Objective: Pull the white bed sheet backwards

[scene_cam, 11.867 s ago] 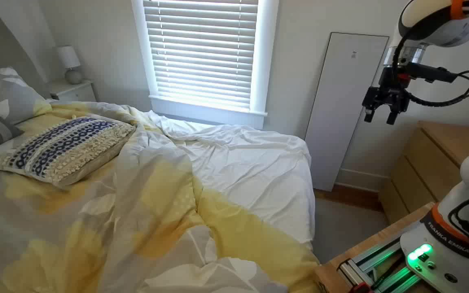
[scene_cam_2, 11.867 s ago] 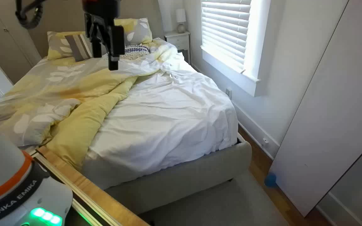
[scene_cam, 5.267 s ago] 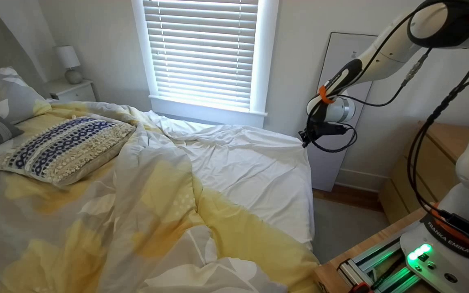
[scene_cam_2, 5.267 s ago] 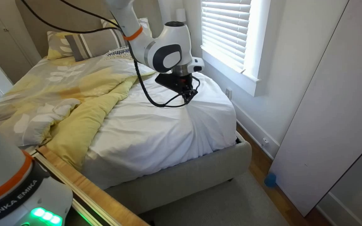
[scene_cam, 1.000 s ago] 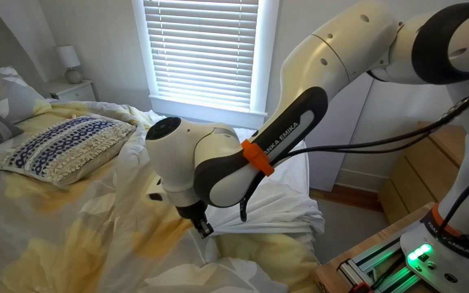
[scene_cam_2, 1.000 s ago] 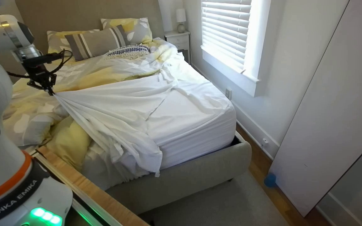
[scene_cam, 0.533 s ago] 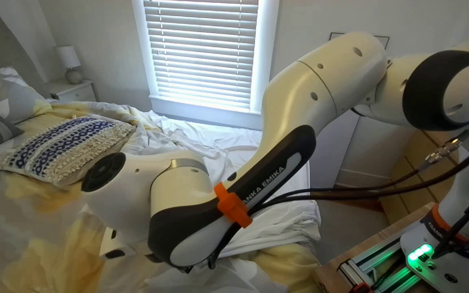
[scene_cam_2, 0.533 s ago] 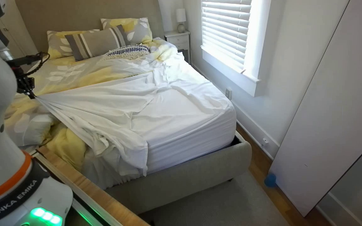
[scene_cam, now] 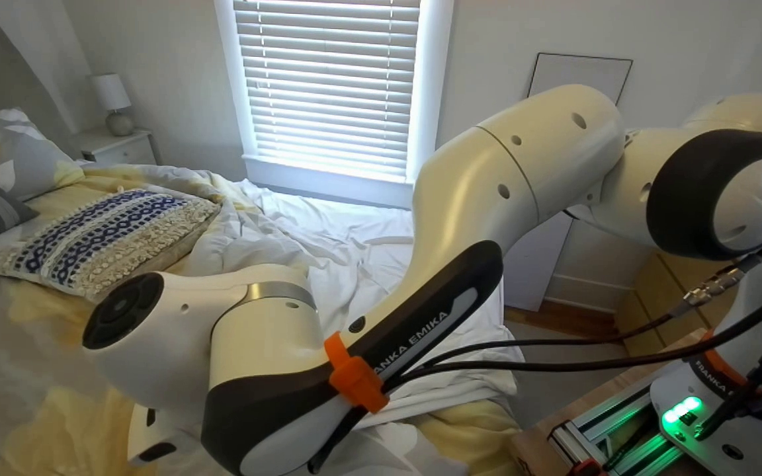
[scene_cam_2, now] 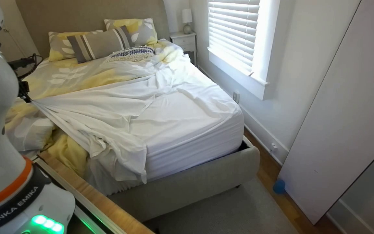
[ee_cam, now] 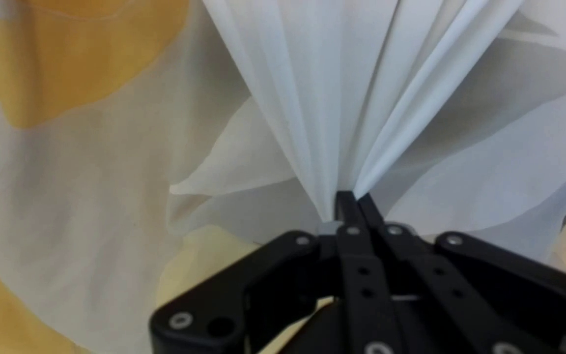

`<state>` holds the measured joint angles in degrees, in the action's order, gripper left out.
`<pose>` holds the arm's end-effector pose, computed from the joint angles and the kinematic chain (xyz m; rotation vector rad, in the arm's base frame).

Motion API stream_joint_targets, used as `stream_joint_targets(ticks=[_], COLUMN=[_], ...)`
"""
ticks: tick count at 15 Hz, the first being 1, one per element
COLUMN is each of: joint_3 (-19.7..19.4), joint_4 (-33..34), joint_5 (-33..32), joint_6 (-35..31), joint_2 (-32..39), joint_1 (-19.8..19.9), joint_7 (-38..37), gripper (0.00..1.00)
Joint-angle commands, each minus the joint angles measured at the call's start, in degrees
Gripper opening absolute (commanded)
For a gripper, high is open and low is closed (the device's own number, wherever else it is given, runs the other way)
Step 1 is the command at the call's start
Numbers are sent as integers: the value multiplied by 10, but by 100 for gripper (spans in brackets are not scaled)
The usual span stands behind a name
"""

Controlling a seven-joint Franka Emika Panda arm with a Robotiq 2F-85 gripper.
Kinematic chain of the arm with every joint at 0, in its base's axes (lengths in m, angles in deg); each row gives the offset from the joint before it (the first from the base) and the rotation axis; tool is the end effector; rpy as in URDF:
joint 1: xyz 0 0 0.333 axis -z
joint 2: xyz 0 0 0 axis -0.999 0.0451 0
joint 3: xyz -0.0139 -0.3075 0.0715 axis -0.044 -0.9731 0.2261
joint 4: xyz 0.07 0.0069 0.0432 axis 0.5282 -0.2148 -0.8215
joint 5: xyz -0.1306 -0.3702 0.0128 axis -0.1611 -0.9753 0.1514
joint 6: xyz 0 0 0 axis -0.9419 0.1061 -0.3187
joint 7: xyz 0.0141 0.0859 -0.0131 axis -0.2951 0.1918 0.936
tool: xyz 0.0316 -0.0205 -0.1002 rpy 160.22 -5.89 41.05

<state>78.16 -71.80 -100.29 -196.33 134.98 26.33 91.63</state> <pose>0.2180 0.7136 0.1958 1.1706 2.7484 -0.2695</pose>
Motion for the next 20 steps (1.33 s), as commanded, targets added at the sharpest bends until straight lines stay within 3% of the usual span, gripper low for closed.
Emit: stream_joint_targets(ticks=[1, 5, 7, 12, 18, 19, 20], joint_3=[-21, -23, -29, -31, -34, -35, -36], joint_4=[4, 26, 115, 228, 329, 339, 343], joint_5=[19, 19, 10, -34, -66, -64, -62], joint_6=[-2, 9, 52, 108, 113, 117, 116], joint_2=[-2, 10, 57, 110, 169, 177, 179], joint_1=[-12, -17, -44, -90, -131, -134, -133], joint_7=[9, 23, 84, 227, 381, 395, 391], gripper=[1, 0, 0, 0, 0, 26, 27])
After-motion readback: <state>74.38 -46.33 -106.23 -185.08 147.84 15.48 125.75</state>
